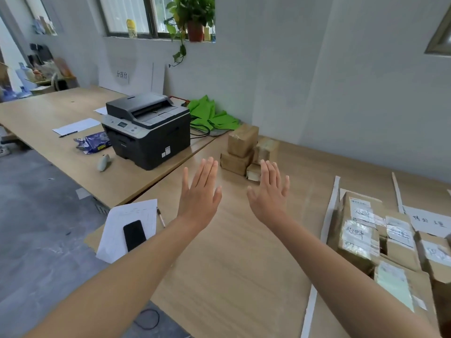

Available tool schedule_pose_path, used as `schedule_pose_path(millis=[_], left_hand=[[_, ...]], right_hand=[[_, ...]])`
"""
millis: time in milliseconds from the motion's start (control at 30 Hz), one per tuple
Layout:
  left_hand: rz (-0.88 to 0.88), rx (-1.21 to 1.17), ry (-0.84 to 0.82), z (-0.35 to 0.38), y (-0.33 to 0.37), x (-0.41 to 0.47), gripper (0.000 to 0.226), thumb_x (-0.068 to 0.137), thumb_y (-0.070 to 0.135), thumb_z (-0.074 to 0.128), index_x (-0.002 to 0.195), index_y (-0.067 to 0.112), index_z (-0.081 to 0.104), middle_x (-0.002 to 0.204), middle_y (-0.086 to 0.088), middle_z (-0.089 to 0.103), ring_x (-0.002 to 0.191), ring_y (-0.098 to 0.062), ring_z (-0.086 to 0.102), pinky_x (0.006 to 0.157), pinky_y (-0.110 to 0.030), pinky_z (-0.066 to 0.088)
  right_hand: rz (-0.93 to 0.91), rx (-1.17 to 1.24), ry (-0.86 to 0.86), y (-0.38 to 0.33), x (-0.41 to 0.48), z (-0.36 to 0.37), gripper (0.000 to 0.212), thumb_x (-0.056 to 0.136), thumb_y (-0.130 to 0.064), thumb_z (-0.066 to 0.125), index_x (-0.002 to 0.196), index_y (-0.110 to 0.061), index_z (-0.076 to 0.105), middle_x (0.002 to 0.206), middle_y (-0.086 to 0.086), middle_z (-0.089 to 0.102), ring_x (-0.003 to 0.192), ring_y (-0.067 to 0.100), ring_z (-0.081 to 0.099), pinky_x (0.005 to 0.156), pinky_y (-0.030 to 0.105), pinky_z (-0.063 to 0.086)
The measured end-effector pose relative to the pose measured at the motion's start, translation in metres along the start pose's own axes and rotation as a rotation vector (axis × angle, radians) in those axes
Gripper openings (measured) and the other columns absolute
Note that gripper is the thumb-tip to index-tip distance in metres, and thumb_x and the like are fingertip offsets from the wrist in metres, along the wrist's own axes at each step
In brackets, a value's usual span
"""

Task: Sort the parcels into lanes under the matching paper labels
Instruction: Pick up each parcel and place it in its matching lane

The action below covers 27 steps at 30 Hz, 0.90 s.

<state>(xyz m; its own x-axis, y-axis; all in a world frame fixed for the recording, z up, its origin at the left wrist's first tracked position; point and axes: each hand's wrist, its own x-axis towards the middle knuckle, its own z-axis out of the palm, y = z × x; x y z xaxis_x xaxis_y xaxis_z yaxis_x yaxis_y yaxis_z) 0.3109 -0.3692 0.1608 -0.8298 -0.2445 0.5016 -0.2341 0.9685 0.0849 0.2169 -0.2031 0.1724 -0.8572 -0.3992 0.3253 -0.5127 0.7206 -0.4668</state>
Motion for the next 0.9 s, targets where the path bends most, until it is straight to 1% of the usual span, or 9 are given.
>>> schedule_pose_path(millis=[167, 367, 467, 533, 700, 733, 833, 867, 900], left_hand=[[0.06, 0.042, -0.073, 0.036, -0.035, 0.049, 0.063, 0.1, 0.033, 0.033, 0.158, 0.015, 0.015, 0.166, 0.001, 0.014, 0.153, -0.012, 0.006, 0.122, -0.054, 0.01], [-0.166, -0.081, -0.196, 0.091, -0.084, 0.06, 0.061, 0.102, 0.033, 0.03, 0.158, 0.019, 0.011, 0.166, 0.005, 0.009, 0.152, -0.008, -0.002, 0.121, -0.047, -0.001], [-0.151, -0.05, -0.264, 0.127, -0.115, 0.066, 0.065, 0.096, 0.04, 0.015, 0.158, 0.019, 0.014, 0.165, 0.005, 0.013, 0.152, -0.008, 0.001, 0.121, -0.049, 0.002], [-0.159, -0.078, -0.315, 0.147, -0.132, 0.088, 0.065, 0.096, 0.041, 0.014, 0.158, 0.02, 0.012, 0.166, 0.007, 0.009, 0.152, -0.006, -0.001, 0.122, -0.049, 0.0], [-0.331, -0.429, -0.373, 0.204, -0.15, 0.182, 0.059, 0.104, 0.03, 0.035, 0.158, 0.02, 0.012, 0.166, 0.008, 0.008, 0.152, -0.006, 0.0, 0.122, -0.044, -0.003], [-0.427, -0.535, -0.395, 0.216, -0.147, 0.205, 0.06, 0.104, 0.032, 0.037, 0.158, 0.021, 0.014, 0.165, 0.008, 0.011, 0.152, -0.009, 0.004, 0.123, -0.045, 0.0], [-0.881, -1.041, -0.431, 0.234, -0.126, 0.279, 0.059, 0.103, 0.037, 0.042, 0.157, 0.028, 0.02, 0.163, 0.003, 0.022, 0.149, -0.021, 0.022, 0.121, -0.046, 0.019], [-0.968, -1.171, -0.424, 0.239, -0.118, 0.303, 0.058, 0.103, 0.037, 0.042, 0.156, 0.029, 0.021, 0.161, 0.002, 0.026, 0.147, -0.023, 0.027, 0.117, -0.043, 0.023], [-0.972, -1.233, -0.413, 0.245, -0.111, 0.325, 0.057, 0.103, 0.037, 0.042, 0.156, 0.029, 0.022, 0.16, 0.002, 0.028, 0.145, -0.024, 0.03, 0.115, -0.042, 0.026]], right_hand=[[0.102, 0.042, -0.06, 0.022, 0.061, 0.042, 0.073, 0.1, -0.033, 0.044, 0.159, -0.016, 0.005, 0.166, -0.003, 0.003, 0.153, 0.013, -0.008, 0.122, 0.045, -0.01], [0.205, 0.11, -0.132, 0.041, 0.103, 0.095, 0.07, 0.099, -0.027, 0.047, 0.158, -0.013, 0.011, 0.166, -0.001, 0.007, 0.153, 0.016, -0.005, 0.122, 0.04, -0.003], [0.223, 0.115, -0.146, 0.05, 0.133, 0.117, 0.07, 0.1, -0.027, 0.048, 0.158, -0.01, 0.013, 0.166, 0.003, 0.007, 0.154, 0.018, -0.005, 0.122, 0.035, -0.001], [0.216, 0.131, -0.149, 0.053, 0.159, 0.128, 0.07, 0.101, -0.028, 0.05, 0.157, -0.009, 0.014, 0.166, 0.005, 0.009, 0.154, 0.02, -0.002, 0.124, 0.034, 0.001], [0.288, 0.391, -0.235, 0.047, 0.22, 0.139, 0.069, 0.102, -0.028, 0.05, 0.159, -0.013, 0.013, 0.164, -0.002, 0.013, 0.152, 0.013, 0.011, 0.121, 0.026, 0.011], [0.312, 0.411, -0.228, 0.046, 0.236, 0.144, 0.068, 0.103, -0.029, 0.049, 0.159, -0.013, 0.014, 0.164, -0.002, 0.014, 0.151, 0.013, 0.013, 0.12, 0.026, 0.012], [0.434, 0.447, -0.161, 0.041, 0.29, 0.162, 0.064, 0.104, -0.031, 0.047, 0.158, -0.016, 0.017, 0.165, 0.0, 0.014, 0.152, 0.015, 0.009, 0.123, 0.034, 0.01], [0.469, 0.456, -0.16, 0.039, 0.307, 0.169, 0.064, 0.104, -0.033, 0.046, 0.159, -0.018, 0.016, 0.166, -0.001, 0.011, 0.153, 0.014, 0.005, 0.123, 0.036, 0.008], [0.5, 0.473, -0.168, 0.038, 0.325, 0.177, 0.065, 0.104, -0.036, 0.045, 0.159, -0.02, 0.014, 0.166, -0.003, 0.007, 0.153, 0.013, 0.002, 0.123, 0.037, 0.007]])
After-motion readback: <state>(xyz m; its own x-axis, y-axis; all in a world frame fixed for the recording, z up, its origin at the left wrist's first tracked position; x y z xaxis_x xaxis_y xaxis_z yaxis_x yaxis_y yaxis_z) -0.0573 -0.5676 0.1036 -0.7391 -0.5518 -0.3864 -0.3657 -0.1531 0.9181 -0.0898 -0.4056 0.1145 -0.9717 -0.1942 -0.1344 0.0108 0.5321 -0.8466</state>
